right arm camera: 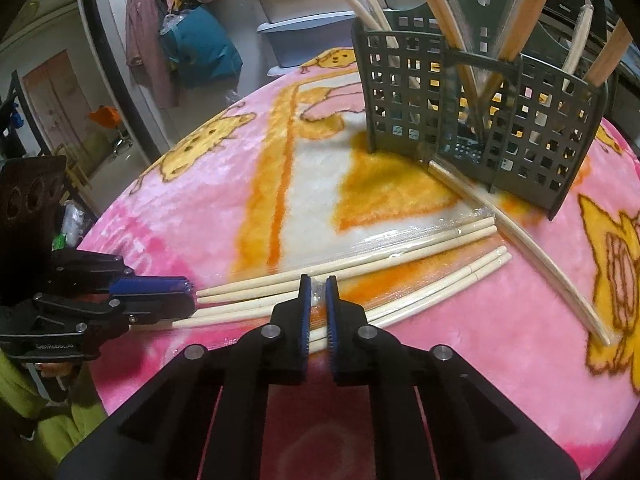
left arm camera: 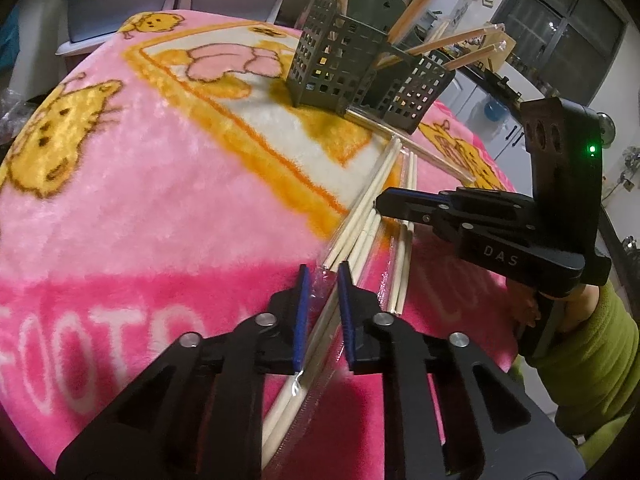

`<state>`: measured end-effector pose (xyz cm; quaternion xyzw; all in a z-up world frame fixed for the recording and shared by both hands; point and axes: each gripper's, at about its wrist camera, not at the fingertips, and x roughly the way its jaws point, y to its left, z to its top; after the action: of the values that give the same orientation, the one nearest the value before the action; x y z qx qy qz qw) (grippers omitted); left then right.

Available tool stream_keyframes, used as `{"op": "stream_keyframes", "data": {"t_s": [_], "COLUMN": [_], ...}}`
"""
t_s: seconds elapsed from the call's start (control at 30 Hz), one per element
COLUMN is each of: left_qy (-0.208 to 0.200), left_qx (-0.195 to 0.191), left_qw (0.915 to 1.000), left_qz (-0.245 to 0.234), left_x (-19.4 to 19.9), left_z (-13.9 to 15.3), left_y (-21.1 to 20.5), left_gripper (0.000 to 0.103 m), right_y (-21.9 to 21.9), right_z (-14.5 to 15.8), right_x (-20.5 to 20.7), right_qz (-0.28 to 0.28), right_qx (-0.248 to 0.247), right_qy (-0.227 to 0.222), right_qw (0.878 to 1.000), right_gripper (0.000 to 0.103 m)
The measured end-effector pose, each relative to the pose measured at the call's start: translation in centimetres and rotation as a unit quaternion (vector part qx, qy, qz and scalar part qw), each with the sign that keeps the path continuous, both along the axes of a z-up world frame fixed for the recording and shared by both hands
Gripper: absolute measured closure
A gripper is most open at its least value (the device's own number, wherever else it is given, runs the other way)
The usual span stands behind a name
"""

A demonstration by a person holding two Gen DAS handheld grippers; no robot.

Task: Organize utensils
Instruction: 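Lower the left tool onto a wrapped chopstick pair and close on it, then lift the chopsticks with the left tool and lower them into the green caddy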

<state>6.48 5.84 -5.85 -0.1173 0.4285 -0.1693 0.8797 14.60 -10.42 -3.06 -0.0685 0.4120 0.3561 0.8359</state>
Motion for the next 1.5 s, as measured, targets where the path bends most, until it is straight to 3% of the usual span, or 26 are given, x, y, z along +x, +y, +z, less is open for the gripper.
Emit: {"op": "stream_keyframes", "data": {"t_s": [0.23,0.5,1.03,1.5], "left_qy": [-0.019,-0.071,-0.174,-0.232], "left_qx": [-0.002,-0.002,-0.002,-0.009], "left_qw": [0.9998,0.9973,0.9844,0.9725], "left_qz": [0.004,0.02,0.025,0.018], "left_x": [0.1,0.1,1.3,2.2], "left_z": [1.2,4.6,12.2,16.7], "left_y": [0.0,0.7,-0.2,-2.1], "left_gripper": [0.101,0.101,0.101,0.101], "right_y": [-0.5,-1.6,-4.1,-5.8], "right_z": [0.6,3.9,11.9,15.4], "right_x": [-0.1,-0.7,-1.7,-2.7], "right_qz": [-0.015,-0.03,-0.058,-0.078], "right_qx": [0.012,0.048,0.089,0.103], "right_qy": [-0.015,-0.058,-0.166,-0.228], "right_qw": [1.0,0.997,0.98,0.965], "right_gripper": [0.1,0.101,0.101,0.101]}}
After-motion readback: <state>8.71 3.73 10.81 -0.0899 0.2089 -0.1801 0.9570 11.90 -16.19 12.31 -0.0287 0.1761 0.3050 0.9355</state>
